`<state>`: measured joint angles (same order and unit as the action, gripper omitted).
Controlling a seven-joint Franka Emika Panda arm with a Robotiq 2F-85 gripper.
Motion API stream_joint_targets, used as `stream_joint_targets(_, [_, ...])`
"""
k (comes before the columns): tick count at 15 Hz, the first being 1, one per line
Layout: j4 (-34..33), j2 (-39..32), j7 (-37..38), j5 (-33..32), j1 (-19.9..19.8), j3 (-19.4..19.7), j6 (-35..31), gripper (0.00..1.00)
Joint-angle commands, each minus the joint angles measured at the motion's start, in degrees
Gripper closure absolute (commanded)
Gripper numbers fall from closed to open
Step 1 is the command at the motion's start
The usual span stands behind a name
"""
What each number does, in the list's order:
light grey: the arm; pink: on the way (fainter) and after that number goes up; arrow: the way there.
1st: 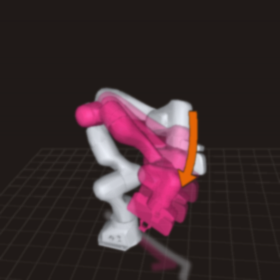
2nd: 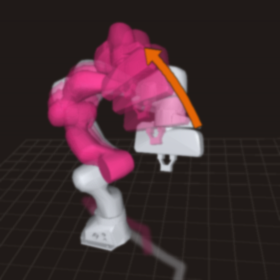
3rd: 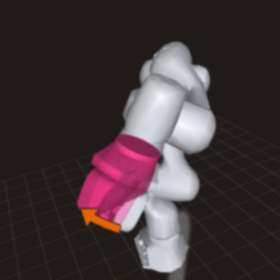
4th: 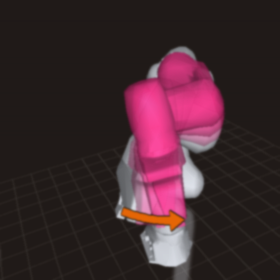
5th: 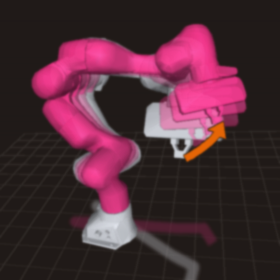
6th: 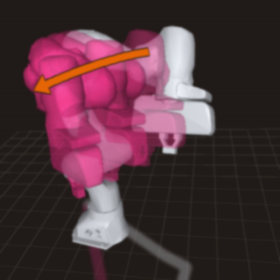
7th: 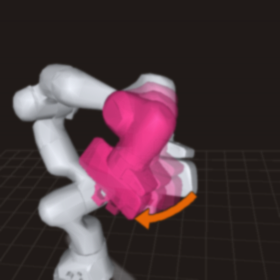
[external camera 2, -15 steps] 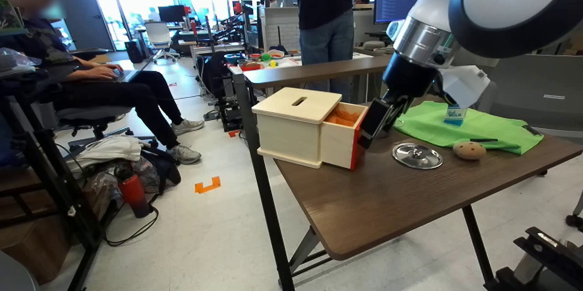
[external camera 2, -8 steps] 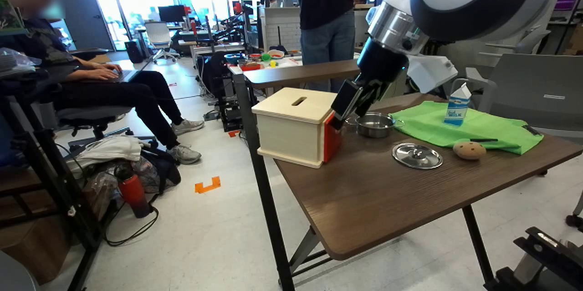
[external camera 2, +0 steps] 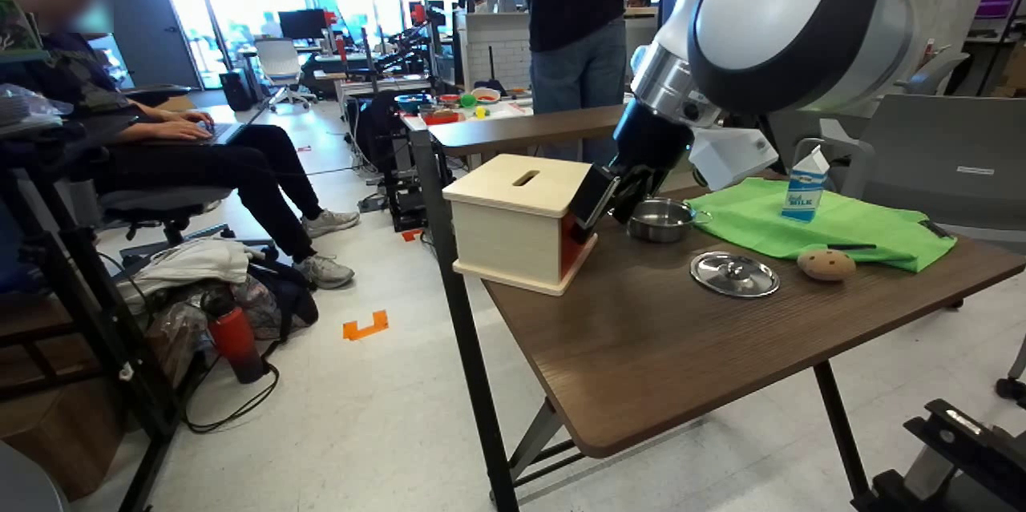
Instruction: Remove the brown plushy from the drawer, put it on the table, and then close the drawer
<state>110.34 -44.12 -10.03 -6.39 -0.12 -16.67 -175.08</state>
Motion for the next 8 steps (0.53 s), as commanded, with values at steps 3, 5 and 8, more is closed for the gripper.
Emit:
stream_joint_targets(3, [6.3, 8.2, 3.5, 4.4, -1.6, -0.3, 7.6, 0.00])
stream_joint_targets(5, [10.6, 13.2, 6.8, 7.7, -2.0, 0.7, 11.1, 0.00])
stream_joint_targets(8, [17.1, 21.8, 11.7, 10.8, -1.0, 4.6, 16.0, 0.00])
